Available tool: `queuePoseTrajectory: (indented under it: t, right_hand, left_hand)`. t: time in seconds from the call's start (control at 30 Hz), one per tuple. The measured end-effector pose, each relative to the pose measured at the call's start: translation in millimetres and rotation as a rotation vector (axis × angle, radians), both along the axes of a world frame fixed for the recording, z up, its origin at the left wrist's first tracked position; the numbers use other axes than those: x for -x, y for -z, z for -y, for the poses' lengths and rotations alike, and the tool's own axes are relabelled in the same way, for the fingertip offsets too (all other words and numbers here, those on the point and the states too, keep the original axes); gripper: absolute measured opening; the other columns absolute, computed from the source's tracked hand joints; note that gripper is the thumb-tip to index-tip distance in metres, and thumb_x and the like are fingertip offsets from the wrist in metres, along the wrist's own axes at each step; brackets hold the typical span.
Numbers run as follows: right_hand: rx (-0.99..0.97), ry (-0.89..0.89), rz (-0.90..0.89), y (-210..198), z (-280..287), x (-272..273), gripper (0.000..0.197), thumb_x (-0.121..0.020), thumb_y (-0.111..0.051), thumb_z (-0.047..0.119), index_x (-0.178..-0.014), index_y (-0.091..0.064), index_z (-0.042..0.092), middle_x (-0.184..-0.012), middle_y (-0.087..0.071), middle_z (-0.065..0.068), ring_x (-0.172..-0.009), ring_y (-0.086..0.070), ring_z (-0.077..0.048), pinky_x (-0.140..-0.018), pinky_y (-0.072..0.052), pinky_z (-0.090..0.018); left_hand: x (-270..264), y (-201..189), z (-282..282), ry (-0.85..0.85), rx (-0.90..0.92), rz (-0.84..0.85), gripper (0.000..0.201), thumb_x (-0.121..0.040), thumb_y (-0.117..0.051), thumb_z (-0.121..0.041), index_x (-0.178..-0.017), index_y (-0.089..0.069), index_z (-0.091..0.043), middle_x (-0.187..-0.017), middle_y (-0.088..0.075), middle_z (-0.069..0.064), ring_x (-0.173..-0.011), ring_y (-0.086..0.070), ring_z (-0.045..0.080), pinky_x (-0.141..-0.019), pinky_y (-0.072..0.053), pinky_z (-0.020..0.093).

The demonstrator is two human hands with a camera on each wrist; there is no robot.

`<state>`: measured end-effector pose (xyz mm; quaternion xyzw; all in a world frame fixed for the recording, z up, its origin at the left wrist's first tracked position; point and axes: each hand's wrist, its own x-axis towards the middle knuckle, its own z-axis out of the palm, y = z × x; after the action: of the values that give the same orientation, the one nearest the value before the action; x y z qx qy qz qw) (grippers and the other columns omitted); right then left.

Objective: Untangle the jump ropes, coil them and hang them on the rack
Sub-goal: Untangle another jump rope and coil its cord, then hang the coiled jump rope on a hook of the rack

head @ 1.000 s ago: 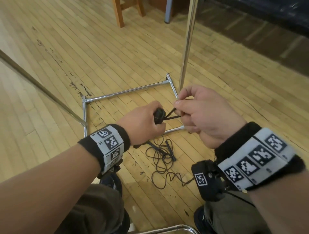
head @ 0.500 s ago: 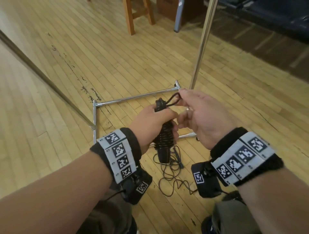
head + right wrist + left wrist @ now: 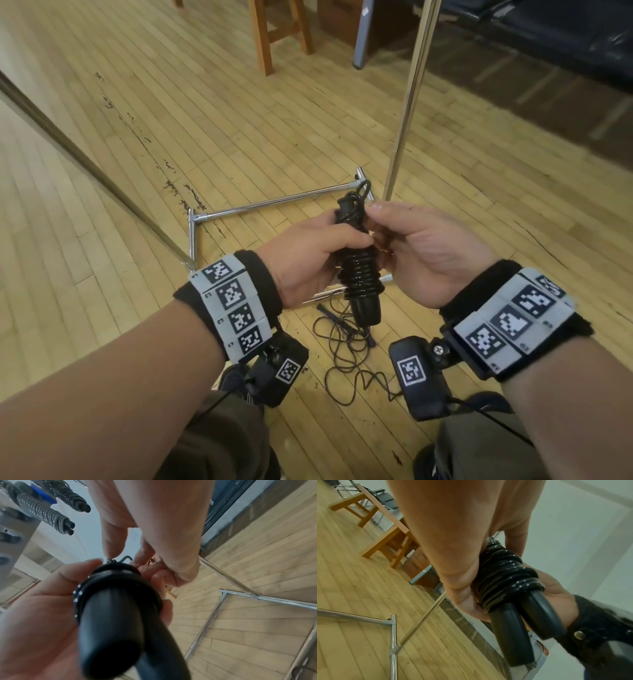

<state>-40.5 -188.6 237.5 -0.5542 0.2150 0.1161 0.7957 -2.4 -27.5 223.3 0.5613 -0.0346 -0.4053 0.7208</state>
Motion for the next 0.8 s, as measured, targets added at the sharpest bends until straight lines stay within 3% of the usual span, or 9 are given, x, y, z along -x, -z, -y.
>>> queuePoseTrajectory:
  t: [0.07,0.17,0.23,0.3,0.37,0.47,0.57,0.7,0.8]
  right_hand:
    - [-0.035,0.001,-0.014,-1,1,1,0.043,-0.099,-0.061,0.018,-0.137,-0.061,-0.004,-0.115,-0.057,-0.016,-0.094,-0.039,-0.029,-0.065,-0.032,-0.034]
    - [-0.049,0.028,-0.022,-1,2,1,0.046,-0.098,-0.063,0.016,-0.139,-0.058,-0.005,-0.115,-0.053,-0.018,-0.093,-0.039,-0.032,-0.068,-0.031,-0.036]
    - [-0.034,0.035,0.007,-2,1,2,0.036,-0.095,-0.065,0.016,-0.127,-0.064,-0.002,-0.110,-0.052,-0.017,-0.081,-0.045,-0.029,-0.067,-0.031,-0.036]
    - [-0.008,0.024,0.072,-1,1,3,0.008,-0.095,-0.065,0.012,-0.103,-0.067,0.015,-0.103,-0.057,-0.014,-0.071,-0.049,-0.016,-0.065,-0.032,-0.036]
    - [0.077,0.040,0.155,1,3,3,0.018,-0.095,-0.064,0.005,-0.090,-0.061,0.022,-0.099,-0.065,-0.007,-0.069,-0.057,-0.010,-0.065,-0.039,-0.033]
    - [0.319,0.050,0.329,4,2,4,0.021,-0.092,-0.070,0.000,-0.088,-0.063,0.020,-0.090,-0.065,-0.001,-0.077,-0.063,-0.007,-0.071,-0.053,-0.020]
    - [0.576,-0.002,0.402,5,-2,6,0.020,-0.090,-0.074,0.006,-0.085,-0.066,0.023,-0.079,-0.065,0.006,-0.076,-0.064,-0.007,-0.075,-0.059,-0.021]
    - [0.484,0.072,0.383,5,6,1,0.013,-0.092,-0.072,0.006,-0.090,-0.067,0.017,-0.083,-0.066,0.002,-0.079,-0.064,-0.008,-0.073,-0.056,-0.023]
    - [0.384,0.084,0.365,-3,14,3,0.008,-0.095,-0.069,0.006,-0.095,-0.067,0.014,-0.086,-0.072,0.004,-0.080,-0.069,-0.007,-0.069,-0.055,-0.020]
  left_hand:
    - [0,0,1,0.010,-0.006,0.017,0.050,-0.099,-0.056,0.000,-0.148,-0.048,-0.004,-0.110,-0.066,0.016,-0.096,-0.066,0.029,-0.078,-0.055,0.034]
    - [0,0,4,0.017,0.012,0.018,0.055,-0.089,-0.064,-0.004,-0.143,-0.051,-0.005,-0.103,-0.069,0.013,-0.094,-0.067,0.028,-0.082,-0.055,0.037]
    - [-1,-1,5,0.038,0.028,0.024,0.058,-0.082,-0.064,-0.008,-0.140,-0.052,-0.006,-0.103,-0.071,0.012,-0.094,-0.070,0.028,-0.084,-0.057,0.037]
    - [-3,-1,5,0.059,0.022,0.024,0.061,-0.083,-0.064,-0.009,-0.142,-0.051,-0.007,-0.107,-0.072,0.013,-0.096,-0.073,0.028,-0.081,-0.060,0.035]
    - [-5,-1,5,0.068,-0.043,0.058,0.062,-0.083,-0.068,-0.010,-0.143,-0.051,-0.011,-0.110,-0.071,0.013,-0.099,-0.073,0.029,-0.083,-0.060,0.036]
    - [-8,1,6,0.106,-0.251,0.253,0.048,-0.091,-0.076,-0.017,-0.134,-0.056,-0.013,-0.109,-0.070,0.012,-0.105,-0.072,0.032,-0.100,-0.057,0.054]
    - [-4,4,12,0.132,-0.417,0.439,0.053,-0.084,-0.075,-0.041,-0.124,-0.060,-0.010,-0.111,-0.073,0.018,-0.104,-0.073,0.038,-0.096,-0.058,0.062]
    - [-6,7,13,0.044,-0.383,0.383,0.068,-0.073,-0.085,-0.043,-0.133,-0.058,-0.027,-0.110,-0.077,0.009,-0.101,-0.078,0.029,-0.093,-0.061,0.058]
    - [-6,-4,7,0.031,-0.278,0.371,0.059,-0.075,-0.087,-0.042,-0.129,-0.062,-0.038,-0.112,-0.079,0.004,-0.106,-0.077,0.026,-0.097,-0.059,0.056]
